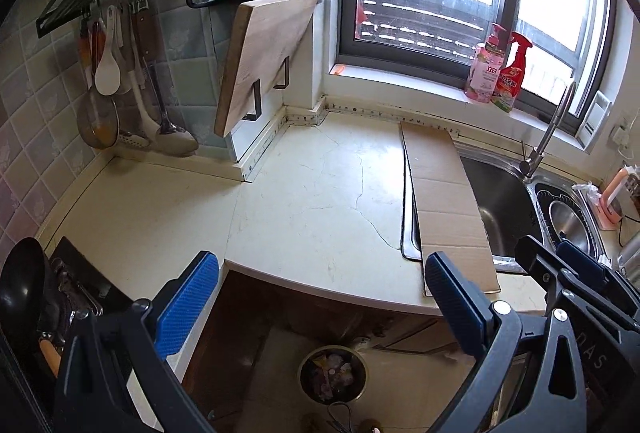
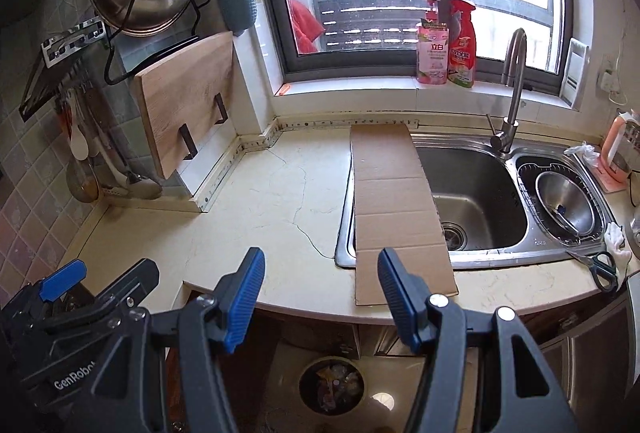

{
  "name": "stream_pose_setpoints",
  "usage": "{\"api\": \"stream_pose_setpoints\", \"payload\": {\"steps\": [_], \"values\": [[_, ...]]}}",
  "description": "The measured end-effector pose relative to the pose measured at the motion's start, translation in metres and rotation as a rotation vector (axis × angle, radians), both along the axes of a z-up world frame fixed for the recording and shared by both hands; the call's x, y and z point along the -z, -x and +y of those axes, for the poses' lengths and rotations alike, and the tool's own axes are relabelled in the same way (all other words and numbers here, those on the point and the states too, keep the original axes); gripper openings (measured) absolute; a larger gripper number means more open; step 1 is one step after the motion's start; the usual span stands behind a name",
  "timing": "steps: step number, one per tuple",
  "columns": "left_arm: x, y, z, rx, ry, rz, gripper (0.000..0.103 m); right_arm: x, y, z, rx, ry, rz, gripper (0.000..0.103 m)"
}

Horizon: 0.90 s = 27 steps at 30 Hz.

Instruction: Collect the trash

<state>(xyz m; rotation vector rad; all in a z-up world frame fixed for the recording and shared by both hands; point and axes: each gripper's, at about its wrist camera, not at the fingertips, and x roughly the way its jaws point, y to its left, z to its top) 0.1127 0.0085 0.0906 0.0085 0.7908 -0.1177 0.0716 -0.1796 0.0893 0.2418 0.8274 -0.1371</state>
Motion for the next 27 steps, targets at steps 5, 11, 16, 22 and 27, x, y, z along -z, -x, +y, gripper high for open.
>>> {"api": "stream_pose_setpoints", "payload": {"steps": [5,11,16,22,27], "values": [[-0.0005,-0.0028,-0.0011,0.011,-0.010,-0.005,0.102,0.0002,-0.0018,0.0013,0.017,-0.002,0.004,0.059],[-0.0007,-0.0046,-0.0004,0.004,-0.011,-0.002,0.102,0.0005,-0.0021,0.0014,0.014,-0.002,0.003,0.059],[0.0000,-0.0045,-0.0003,0.002,-0.015,-0.006,0.102,0.0005,-0.0025,0.0014,0.014,-0.003,0.003,0.059],[-0.0002,-0.0049,-0.0004,0.001,-0.019,-0.007,0.102,0.0008,-0.0041,0.0012,0.011,-0.004,0.002,0.059],[0.0001,-0.0051,-0.0005,0.000,-0.022,-0.003,0.102,0.0018,-0.0057,0.0019,0.012,-0.004,0.005,0.059]]}}
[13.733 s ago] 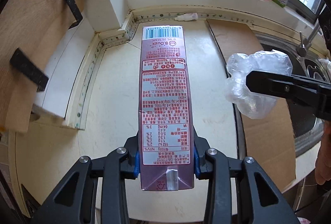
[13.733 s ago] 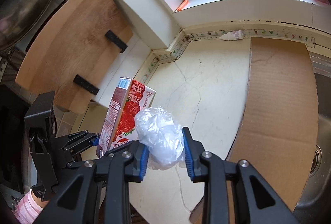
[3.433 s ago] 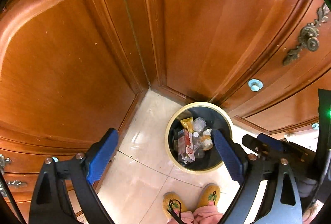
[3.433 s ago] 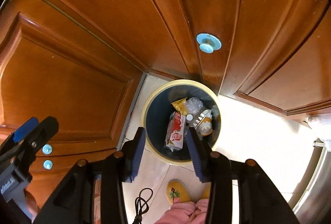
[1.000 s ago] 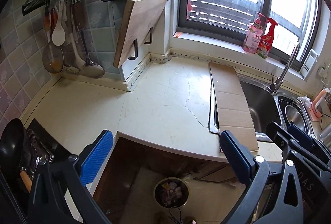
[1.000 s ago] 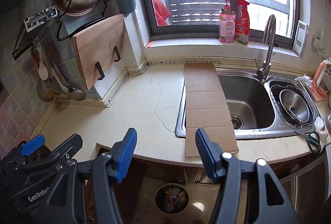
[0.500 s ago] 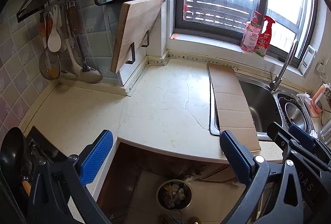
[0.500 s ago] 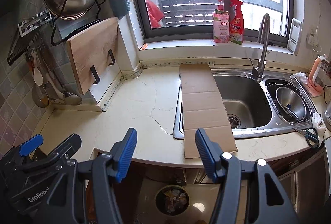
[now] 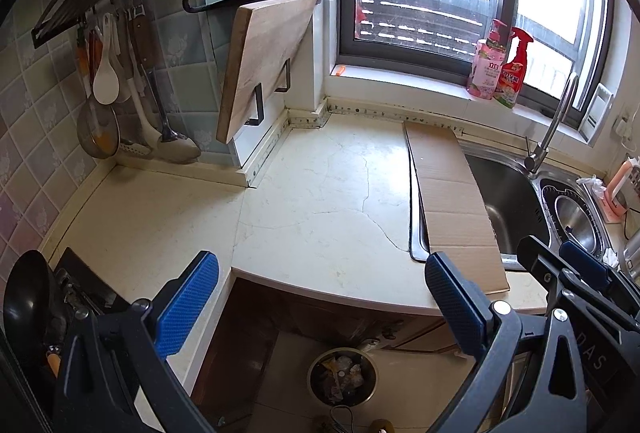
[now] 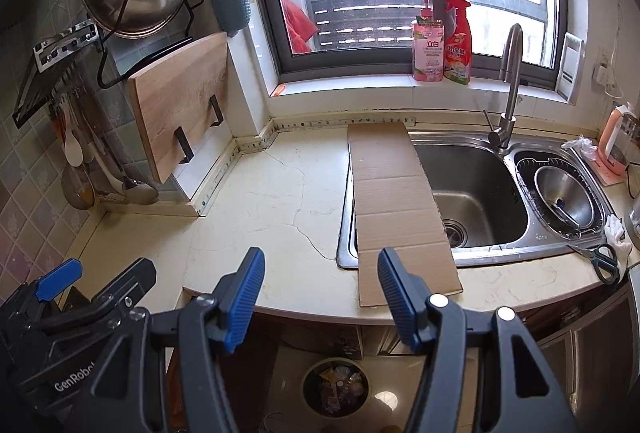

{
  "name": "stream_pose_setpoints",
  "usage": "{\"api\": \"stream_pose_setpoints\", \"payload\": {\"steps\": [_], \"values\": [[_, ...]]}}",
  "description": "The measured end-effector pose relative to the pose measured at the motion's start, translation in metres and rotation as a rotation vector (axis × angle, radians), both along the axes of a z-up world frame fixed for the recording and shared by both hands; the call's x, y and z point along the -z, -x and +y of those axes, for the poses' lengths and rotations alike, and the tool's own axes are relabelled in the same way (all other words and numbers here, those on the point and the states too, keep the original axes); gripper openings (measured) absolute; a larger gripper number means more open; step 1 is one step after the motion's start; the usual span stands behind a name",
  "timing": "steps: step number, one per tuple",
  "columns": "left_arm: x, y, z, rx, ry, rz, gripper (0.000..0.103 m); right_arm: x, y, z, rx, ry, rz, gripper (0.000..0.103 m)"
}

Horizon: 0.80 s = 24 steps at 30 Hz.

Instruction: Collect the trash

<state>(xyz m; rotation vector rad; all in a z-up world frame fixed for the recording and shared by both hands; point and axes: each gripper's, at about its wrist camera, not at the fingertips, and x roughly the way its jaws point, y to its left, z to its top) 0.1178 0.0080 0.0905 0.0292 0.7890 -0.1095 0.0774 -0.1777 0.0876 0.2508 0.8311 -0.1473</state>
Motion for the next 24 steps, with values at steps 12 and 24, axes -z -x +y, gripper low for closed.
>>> {"api": "stream_pose_setpoints", "payload": {"steps": [12,24], "values": [[0.0012,-0.0035,0.0049,0.003,-0.007,0.005,0.102,0.0029,-0.0010,0.0014,0.000,-0.002,0.001,0.059],[0.0032,-0.0029,0.0061,0.007,-0.021,-0.001,0.102,0.0045,-0.0012,0.0014,0.000,-0.003,0.001,0.059]]}}
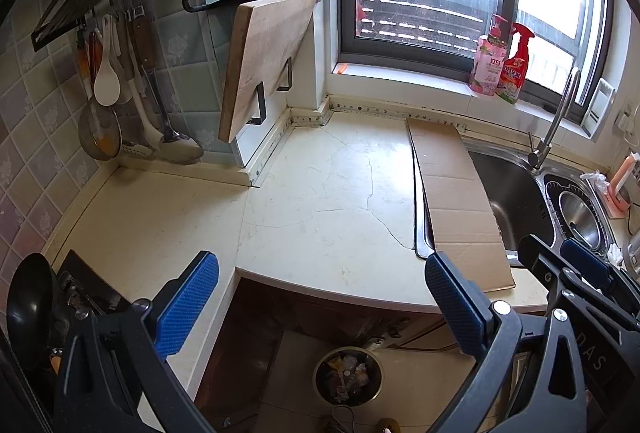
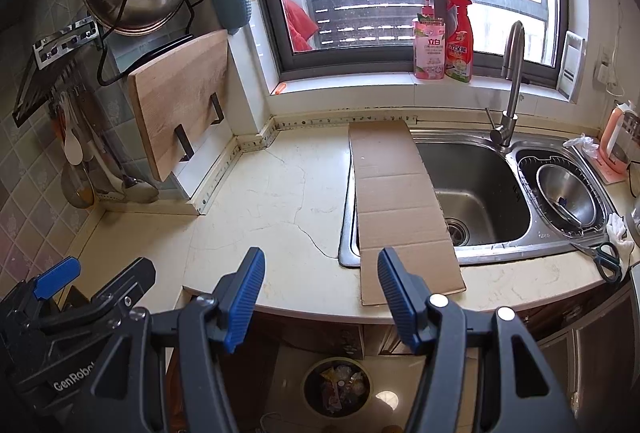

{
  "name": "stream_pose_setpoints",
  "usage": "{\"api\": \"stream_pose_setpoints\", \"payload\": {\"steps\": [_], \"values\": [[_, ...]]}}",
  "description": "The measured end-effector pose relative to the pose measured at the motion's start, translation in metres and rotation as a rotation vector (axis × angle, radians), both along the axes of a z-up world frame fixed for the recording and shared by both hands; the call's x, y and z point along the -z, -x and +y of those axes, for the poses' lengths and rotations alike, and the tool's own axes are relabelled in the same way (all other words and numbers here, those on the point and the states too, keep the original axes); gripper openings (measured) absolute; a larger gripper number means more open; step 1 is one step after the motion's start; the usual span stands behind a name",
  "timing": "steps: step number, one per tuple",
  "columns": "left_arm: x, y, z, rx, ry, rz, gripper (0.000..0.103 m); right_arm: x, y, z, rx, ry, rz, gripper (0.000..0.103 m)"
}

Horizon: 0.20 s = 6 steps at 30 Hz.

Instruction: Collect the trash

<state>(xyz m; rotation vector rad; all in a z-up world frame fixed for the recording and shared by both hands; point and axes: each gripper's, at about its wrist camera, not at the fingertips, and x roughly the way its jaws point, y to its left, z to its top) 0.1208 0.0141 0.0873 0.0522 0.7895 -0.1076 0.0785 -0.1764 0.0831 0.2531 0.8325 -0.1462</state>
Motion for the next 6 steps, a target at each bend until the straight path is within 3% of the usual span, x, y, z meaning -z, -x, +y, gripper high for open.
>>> {"api": "stream_pose_setpoints", "payload": {"steps": [6], "values": [[0.0018,-0.0012,0.0008,0.001,-0.001,0.006,0.102,0.0018,0.0003,0.0039,0.001,0.002,0.004,0.059]]}}
